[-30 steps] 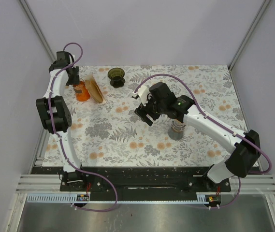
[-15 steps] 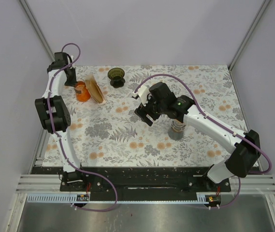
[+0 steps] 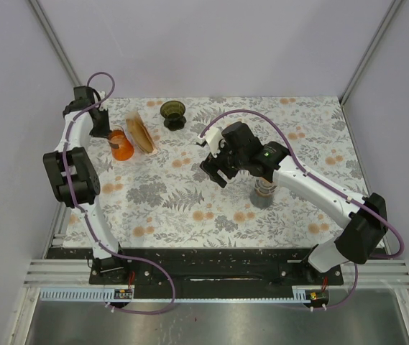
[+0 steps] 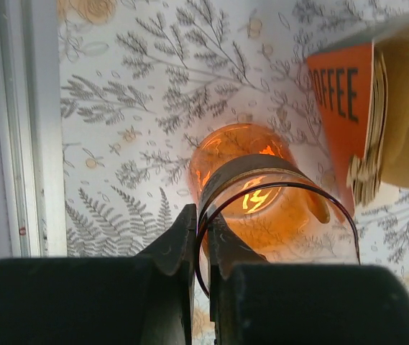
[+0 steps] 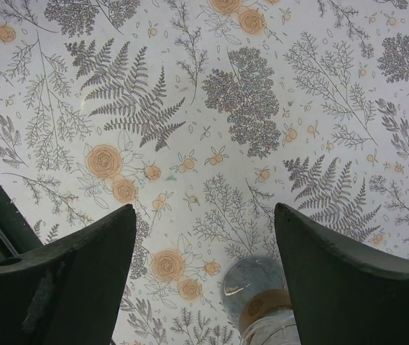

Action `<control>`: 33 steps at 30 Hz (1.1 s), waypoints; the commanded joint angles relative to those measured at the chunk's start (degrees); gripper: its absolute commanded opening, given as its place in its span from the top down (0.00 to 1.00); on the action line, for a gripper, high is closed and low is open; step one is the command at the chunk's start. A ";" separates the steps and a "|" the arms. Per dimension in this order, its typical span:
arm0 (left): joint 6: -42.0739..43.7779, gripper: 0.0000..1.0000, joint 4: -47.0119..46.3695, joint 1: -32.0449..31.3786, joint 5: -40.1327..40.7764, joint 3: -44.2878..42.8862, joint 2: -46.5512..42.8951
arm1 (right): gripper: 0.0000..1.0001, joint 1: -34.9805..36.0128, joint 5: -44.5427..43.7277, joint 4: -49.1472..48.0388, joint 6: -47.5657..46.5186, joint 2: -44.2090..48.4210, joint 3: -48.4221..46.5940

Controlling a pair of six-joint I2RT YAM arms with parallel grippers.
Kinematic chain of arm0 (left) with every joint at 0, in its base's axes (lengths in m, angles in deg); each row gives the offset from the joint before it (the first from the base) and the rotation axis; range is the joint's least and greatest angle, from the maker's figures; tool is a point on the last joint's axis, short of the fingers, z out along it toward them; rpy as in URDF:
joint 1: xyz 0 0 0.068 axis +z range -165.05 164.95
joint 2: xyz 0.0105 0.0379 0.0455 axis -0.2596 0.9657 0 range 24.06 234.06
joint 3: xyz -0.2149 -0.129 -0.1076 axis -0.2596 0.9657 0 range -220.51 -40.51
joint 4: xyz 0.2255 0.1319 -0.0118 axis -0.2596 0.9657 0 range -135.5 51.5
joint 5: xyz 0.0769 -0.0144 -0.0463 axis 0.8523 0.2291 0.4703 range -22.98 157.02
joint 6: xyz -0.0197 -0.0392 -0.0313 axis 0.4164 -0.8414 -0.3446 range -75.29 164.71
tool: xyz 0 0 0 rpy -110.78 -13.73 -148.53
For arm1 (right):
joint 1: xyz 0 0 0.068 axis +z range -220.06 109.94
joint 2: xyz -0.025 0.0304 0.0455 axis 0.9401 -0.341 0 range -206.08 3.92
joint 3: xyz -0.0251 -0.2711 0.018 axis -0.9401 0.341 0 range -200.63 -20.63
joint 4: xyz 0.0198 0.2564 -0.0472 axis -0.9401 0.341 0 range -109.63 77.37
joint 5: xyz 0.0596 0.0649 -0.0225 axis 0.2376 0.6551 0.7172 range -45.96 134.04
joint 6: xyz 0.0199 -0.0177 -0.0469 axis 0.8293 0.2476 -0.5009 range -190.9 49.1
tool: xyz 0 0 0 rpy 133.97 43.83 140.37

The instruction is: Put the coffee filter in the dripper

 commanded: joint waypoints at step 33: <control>2.43 1.00 -2.55 -36.08 -3.80 30.26 -28.07 | 0.10 0.65 -16.37 -2.61 8.03 4.96 -1.71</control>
